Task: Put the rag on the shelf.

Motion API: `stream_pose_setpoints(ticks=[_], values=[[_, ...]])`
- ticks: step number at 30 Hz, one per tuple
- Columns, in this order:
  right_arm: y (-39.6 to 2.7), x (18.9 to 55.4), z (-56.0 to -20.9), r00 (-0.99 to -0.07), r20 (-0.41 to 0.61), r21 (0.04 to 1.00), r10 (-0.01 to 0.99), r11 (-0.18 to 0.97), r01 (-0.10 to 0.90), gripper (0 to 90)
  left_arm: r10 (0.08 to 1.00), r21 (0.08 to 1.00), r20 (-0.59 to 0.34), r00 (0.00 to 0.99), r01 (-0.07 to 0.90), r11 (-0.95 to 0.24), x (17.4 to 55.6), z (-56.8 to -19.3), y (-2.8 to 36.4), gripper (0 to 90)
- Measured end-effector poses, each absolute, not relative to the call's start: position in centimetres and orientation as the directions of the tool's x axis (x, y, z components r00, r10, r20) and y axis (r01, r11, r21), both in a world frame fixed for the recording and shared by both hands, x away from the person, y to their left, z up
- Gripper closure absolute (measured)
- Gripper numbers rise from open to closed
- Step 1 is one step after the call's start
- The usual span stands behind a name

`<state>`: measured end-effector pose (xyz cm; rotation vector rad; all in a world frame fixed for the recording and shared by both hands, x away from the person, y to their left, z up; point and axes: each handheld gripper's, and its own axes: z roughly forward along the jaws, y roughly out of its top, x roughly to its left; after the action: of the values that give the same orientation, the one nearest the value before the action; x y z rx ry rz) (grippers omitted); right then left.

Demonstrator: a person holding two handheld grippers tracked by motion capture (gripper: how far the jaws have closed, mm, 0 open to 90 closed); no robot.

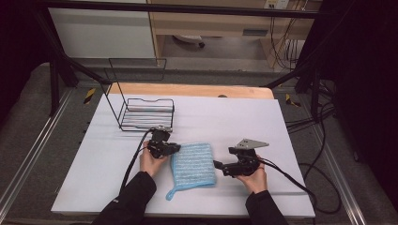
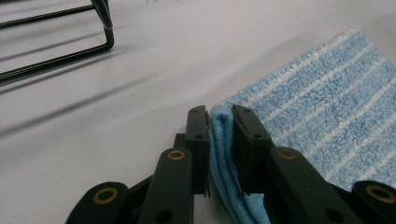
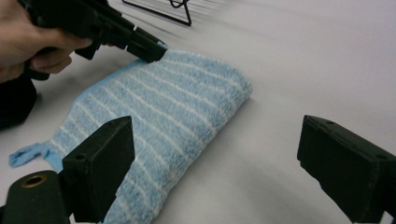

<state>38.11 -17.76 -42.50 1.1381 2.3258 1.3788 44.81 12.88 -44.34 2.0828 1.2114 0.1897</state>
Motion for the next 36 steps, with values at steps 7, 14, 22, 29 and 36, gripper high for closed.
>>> stream_pose_setpoints(ticks=[7,14,22,29,36], values=[[-16.5,40.3,-41.8,-0.665,0.207,0.822,0.718,0.241,0.515,8.3,0.81,0.649,-0.181,0.557,0.687,-0.327,44.6,-44.4,12.6,77.4],[-14.5,42.9,-42.2,-0.643,0.211,0.794,0.736,0.255,0.553,7.2,0.8,0.654,-0.175,0.573,0.675,-0.341,44.6,-44.5,12.7,77.3],[-13.7,45.0,-44.2,-0.591,0.235,0.749,0.772,0.243,0.616,28.1,0.798,0.667,-0.159,0.582,0.659,-0.348,44.5,-44.6,12.7,77.2],[-13.6,45.4,-45.0,-0.595,0.241,0.724,0.767,0.266,0.636,50.6,0.792,0.668,-0.157,0.59,0.654,-0.355,44.5,-44.6,12.7,77.3],[-13.5,45.5,-45.3,-0.603,0.273,0.697,0.75,0.278,0.661,63.9,0.789,0.668,-0.156,0.595,0.652,-0.359,44.5,-44.6,12.8,77.2]])
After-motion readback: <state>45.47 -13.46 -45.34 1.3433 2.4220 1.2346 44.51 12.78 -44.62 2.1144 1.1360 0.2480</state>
